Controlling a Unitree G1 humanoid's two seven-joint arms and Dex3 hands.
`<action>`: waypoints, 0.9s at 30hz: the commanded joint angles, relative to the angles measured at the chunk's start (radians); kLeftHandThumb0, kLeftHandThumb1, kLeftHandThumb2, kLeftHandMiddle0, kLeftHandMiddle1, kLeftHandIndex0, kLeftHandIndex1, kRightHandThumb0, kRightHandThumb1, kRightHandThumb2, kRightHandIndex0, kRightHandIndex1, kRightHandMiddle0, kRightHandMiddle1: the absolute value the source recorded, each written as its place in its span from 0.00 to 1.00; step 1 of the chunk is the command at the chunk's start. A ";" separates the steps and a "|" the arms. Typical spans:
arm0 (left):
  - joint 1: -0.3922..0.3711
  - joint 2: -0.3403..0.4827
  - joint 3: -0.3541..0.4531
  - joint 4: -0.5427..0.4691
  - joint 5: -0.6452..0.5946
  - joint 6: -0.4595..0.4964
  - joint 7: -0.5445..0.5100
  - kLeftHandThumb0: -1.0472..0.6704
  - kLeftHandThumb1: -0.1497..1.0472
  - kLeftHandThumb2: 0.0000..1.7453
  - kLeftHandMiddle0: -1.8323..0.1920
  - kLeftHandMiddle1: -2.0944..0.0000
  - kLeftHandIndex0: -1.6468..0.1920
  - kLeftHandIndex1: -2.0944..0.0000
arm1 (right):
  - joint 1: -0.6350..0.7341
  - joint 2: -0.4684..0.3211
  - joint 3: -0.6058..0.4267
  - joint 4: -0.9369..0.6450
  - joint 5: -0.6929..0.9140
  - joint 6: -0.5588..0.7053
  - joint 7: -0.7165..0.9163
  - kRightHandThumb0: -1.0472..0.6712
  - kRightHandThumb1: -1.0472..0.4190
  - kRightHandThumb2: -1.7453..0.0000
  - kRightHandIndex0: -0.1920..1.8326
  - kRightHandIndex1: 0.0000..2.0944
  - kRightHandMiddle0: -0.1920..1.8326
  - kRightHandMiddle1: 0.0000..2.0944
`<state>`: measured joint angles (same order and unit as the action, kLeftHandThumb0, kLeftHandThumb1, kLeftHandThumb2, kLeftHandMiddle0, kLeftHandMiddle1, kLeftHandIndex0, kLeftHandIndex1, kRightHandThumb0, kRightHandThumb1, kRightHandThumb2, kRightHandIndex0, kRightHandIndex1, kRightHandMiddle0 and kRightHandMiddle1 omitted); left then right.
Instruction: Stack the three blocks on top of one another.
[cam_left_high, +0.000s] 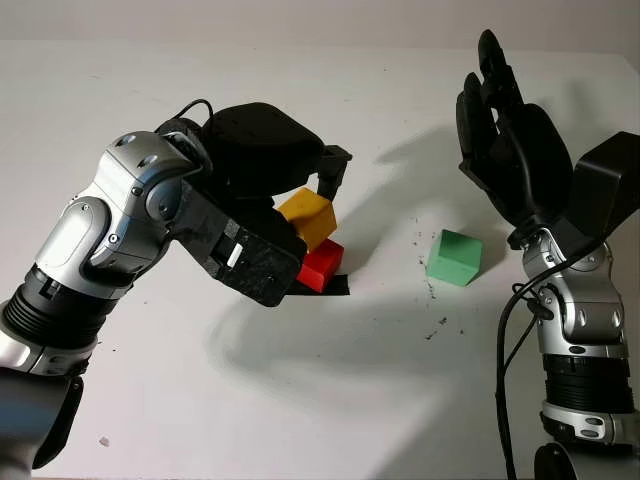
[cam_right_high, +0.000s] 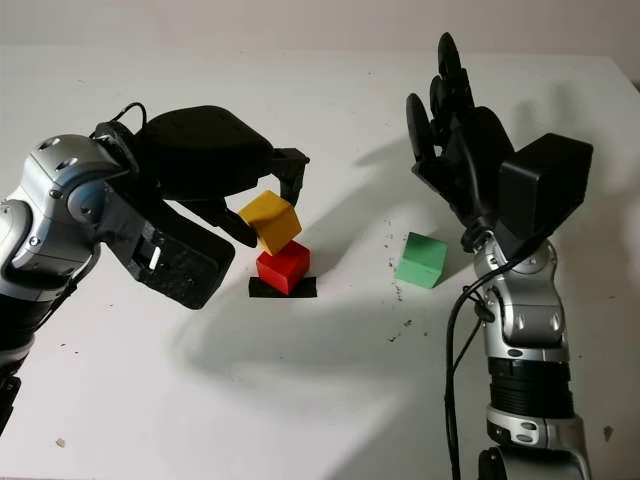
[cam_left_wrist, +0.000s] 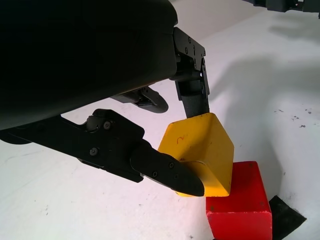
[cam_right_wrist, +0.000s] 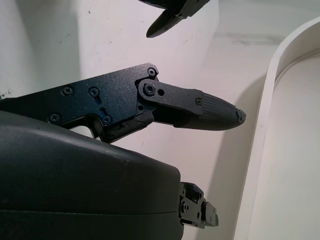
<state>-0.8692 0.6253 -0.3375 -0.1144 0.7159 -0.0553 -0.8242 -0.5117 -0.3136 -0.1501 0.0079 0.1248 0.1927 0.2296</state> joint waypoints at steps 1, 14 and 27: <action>-0.008 -0.006 -0.009 -0.022 0.010 0.016 -0.015 0.39 0.97 0.03 0.66 0.89 0.70 0.32 | 0.006 0.001 0.002 -0.007 -0.001 0.000 -0.004 0.22 0.00 0.65 0.00 0.00 0.00 0.00; -0.003 -0.022 -0.017 -0.045 0.038 0.056 -0.060 0.39 0.97 0.03 0.81 0.62 0.72 0.33 | 0.012 0.010 0.001 -0.013 0.004 0.001 -0.008 0.22 0.00 0.65 0.00 0.00 0.00 0.00; -0.017 -0.045 -0.019 -0.057 0.027 0.100 -0.091 0.39 0.98 0.03 0.83 0.61 0.78 0.33 | 0.012 0.026 0.014 -0.038 -0.003 0.031 -0.037 0.23 0.00 0.64 0.00 0.00 0.00 0.00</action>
<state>-0.8713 0.5842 -0.3502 -0.1606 0.7470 0.0445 -0.9079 -0.5106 -0.2904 -0.1343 -0.0032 0.1201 0.2176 0.1972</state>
